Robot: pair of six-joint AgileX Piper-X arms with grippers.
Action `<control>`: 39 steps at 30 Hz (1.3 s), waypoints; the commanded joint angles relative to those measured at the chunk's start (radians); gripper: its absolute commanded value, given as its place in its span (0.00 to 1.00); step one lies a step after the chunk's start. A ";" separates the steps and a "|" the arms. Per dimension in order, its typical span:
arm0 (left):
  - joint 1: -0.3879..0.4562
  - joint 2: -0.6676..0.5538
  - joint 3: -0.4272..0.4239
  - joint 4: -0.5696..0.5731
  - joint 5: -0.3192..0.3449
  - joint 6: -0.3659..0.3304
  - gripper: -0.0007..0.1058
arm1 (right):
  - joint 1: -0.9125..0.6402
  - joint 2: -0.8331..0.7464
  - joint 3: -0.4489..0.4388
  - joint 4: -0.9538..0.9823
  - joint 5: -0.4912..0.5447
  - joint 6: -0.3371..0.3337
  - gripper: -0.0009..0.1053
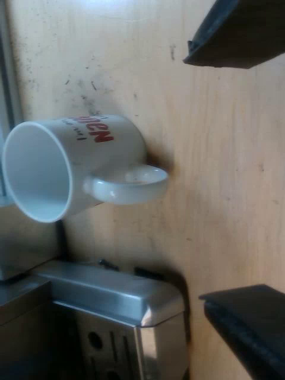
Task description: Place mug into machine
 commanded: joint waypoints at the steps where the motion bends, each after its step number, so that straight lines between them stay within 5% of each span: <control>1: -0.001 -0.119 -0.030 0.022 0.042 -0.016 0.82 | -0.001 -0.031 -0.048 0.021 -0.009 0.003 0.73; 11: -0.110 -0.025 -0.105 0.041 0.125 -0.057 0.82 | -0.001 0.113 -0.219 0.172 -0.063 -0.005 0.73; 14: -0.164 0.042 -0.105 0.039 0.236 -0.097 0.82 | 0.021 0.166 -0.255 0.171 -0.084 -0.005 0.73; 21: -0.291 0.176 -0.105 -0.041 0.372 -0.095 0.82 | 0.117 0.291 -0.298 0.171 -0.078 -0.005 0.73; 27: -0.407 0.268 -0.100 -0.132 0.376 0.007 0.82 | 0.196 0.393 -0.293 0.171 0.005 -0.005 0.73; 35: -0.504 0.353 -0.046 -0.237 0.376 0.010 0.82 | 0.324 0.482 -0.283 0.124 0.164 -0.005 0.73; 39: -0.527 0.366 0.012 -0.326 0.376 0.010 0.82 | 0.411 0.496 -0.230 0.037 0.279 0.056 0.73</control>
